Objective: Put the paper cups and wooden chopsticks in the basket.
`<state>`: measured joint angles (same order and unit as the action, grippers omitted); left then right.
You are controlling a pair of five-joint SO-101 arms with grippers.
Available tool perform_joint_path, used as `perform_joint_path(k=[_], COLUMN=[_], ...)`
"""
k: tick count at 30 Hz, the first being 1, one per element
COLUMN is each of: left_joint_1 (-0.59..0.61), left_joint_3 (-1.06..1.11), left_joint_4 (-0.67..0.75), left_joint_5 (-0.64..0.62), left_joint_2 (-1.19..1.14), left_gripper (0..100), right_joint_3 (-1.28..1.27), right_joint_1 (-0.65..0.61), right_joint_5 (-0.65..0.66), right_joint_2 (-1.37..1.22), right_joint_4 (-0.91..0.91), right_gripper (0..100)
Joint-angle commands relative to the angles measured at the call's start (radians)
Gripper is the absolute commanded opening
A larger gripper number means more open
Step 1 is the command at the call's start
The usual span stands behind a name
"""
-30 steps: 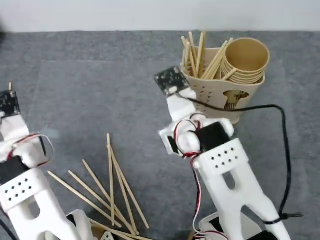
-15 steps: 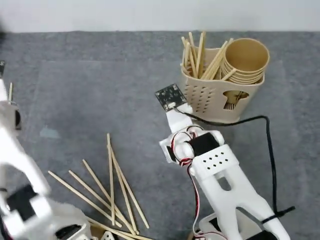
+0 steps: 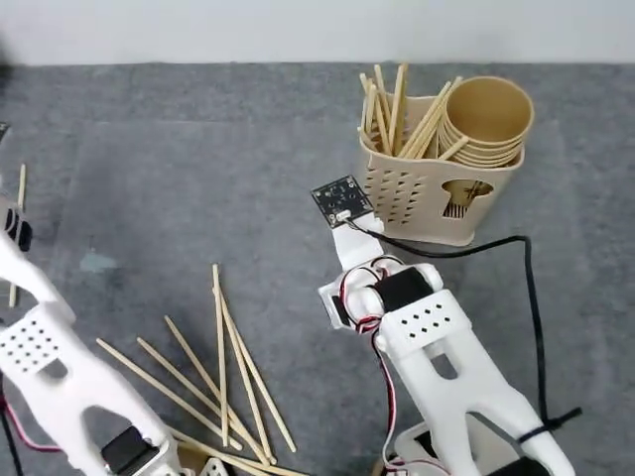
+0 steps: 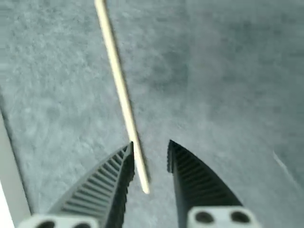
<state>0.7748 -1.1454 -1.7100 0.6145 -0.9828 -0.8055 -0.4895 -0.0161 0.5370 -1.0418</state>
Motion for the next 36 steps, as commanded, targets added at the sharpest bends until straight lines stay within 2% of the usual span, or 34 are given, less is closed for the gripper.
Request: perform_joint_path(k=[1, 5, 11, 20, 27, 32, 36], left_joint_1=[0.003, 0.003, 0.011, 0.072, 0.061, 0.035, 0.015], left_joint_3=[-0.229, -0.318, -0.331, -0.331, -0.329, -0.329, -0.329], left_joint_4=[-0.014, -0.011, -0.005, 0.121, 0.109, 0.020, -0.044], left_joint_5=[0.008, 0.009, 0.009, 0.003, 0.008, 0.091, 0.115], left_joint_2=[-0.101, -0.196, -0.253, -0.347, -0.436, -0.474, -0.473], left_gripper=[13, 13, 13, 13, 11, 2, 1], right_joint_3=[-0.002, -0.021, -0.023, -0.023, -0.023, -0.023, -0.023], right_joint_1=[0.008, 0.008, 0.008, 0.008, 0.008, 0.008, 0.008], right_joint_5=[-0.014, -0.014, -0.014, -0.014, -0.014, -0.014, -0.014], right_joint_2=[0.005, 0.005, 0.005, 0.005, 0.005, 0.005, 0.005], right_joint_4=[0.027, 0.050, 0.048, 0.051, 0.050, 0.047, 0.047], right_gripper=[2.4, 2.4, 2.4, 2.4, 2.4, 2.4, 2.4])
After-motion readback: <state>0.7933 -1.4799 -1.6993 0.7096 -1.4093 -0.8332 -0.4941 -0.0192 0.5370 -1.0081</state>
